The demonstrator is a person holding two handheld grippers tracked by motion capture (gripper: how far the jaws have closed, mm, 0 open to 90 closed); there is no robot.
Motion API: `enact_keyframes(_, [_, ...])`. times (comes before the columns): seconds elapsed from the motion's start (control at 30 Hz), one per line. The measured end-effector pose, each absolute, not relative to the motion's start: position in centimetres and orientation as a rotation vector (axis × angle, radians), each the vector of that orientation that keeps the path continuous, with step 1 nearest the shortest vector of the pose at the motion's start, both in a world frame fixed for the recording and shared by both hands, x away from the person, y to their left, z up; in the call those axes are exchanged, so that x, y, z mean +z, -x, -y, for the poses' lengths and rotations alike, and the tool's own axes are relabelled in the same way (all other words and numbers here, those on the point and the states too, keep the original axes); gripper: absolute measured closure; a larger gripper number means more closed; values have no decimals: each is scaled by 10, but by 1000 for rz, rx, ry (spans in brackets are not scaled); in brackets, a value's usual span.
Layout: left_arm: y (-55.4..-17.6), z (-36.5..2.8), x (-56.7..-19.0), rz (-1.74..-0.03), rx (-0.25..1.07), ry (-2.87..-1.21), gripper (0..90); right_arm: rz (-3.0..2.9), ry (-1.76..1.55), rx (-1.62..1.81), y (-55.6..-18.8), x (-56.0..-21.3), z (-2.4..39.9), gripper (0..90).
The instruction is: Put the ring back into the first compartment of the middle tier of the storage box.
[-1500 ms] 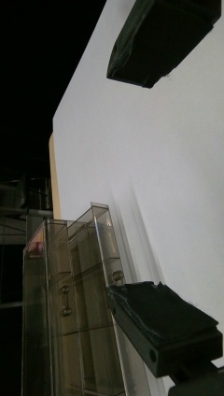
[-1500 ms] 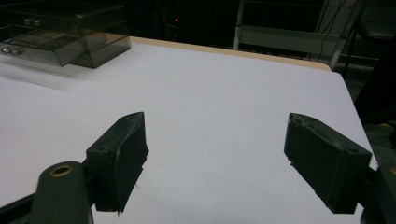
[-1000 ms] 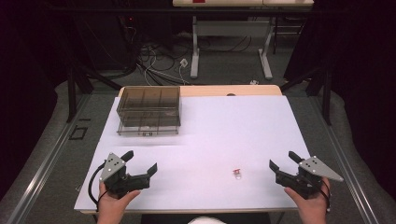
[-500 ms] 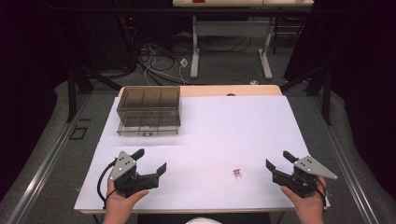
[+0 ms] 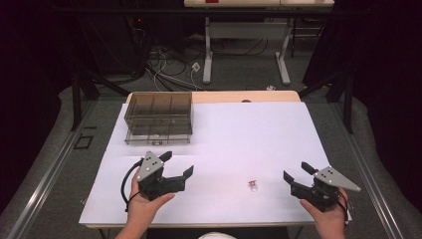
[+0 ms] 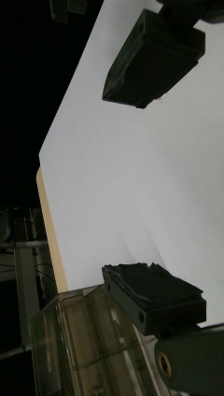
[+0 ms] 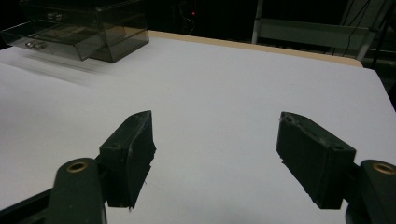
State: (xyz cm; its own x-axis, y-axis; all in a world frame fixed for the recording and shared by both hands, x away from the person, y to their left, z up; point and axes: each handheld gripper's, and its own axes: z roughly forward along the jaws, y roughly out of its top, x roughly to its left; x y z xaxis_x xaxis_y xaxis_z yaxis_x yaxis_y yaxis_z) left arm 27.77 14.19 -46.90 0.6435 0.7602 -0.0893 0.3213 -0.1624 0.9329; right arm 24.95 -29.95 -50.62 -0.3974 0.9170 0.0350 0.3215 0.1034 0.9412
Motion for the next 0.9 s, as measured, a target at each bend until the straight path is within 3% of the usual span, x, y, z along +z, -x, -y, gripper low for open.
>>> enact_keyframes(0.3, [-288, -119, -460, -825, 510, -1788, 151, -1795, -1196, 1293, -249, -507, 301, 272])
enact_keyframes(0.9, [-313, -73, -456, -761, 395, -1840, 161, -1793, -1212, 1303, -249, -507, 304, 272])
